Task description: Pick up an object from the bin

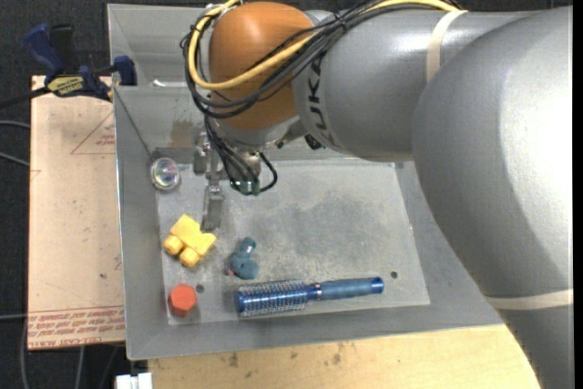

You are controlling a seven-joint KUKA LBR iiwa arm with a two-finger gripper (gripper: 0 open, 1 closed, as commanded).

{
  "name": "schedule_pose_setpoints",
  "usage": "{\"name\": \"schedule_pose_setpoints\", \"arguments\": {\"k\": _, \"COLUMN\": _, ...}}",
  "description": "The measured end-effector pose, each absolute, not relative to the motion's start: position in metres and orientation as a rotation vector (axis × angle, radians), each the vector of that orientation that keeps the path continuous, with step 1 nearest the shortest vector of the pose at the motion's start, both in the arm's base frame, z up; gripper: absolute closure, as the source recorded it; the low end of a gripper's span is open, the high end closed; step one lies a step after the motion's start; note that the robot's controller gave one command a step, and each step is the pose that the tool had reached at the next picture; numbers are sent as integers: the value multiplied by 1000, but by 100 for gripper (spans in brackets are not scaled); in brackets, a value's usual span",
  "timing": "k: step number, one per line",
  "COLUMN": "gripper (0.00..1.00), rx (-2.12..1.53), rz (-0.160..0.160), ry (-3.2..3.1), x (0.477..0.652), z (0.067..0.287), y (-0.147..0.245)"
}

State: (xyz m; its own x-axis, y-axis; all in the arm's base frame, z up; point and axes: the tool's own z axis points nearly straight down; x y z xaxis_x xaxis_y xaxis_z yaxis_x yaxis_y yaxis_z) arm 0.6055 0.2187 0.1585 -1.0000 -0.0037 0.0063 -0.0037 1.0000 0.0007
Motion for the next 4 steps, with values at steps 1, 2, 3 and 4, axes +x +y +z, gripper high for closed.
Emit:
{"name": "schedule_pose_setpoints", "arguments": {"k": 1, "gripper": 0, "rx": -404, "rz": -2, "ry": -3111, "x": 562, "z": 69, "y": 237}}
{"name": "schedule_pose_setpoints", "arguments": {"k": 2, "gripper": 0, "rx": -613, "rz": -4, "ry": -3083, "x": 558, "z": 100, "y": 230}}
{"name": "schedule_pose_setpoints", "arguments": {"k": 3, "gripper": 0, "rx": -853, "rz": -1, "ry": -3022, "x": 554, "z": 100, "y": 220}}
{"name": "schedule_pose_setpoints", "arguments": {"k": 4, "gripper": 0, "rx": -1075, "rz": 1, "ry": -2949, "x": 547, "z": 69, "y": 213}}
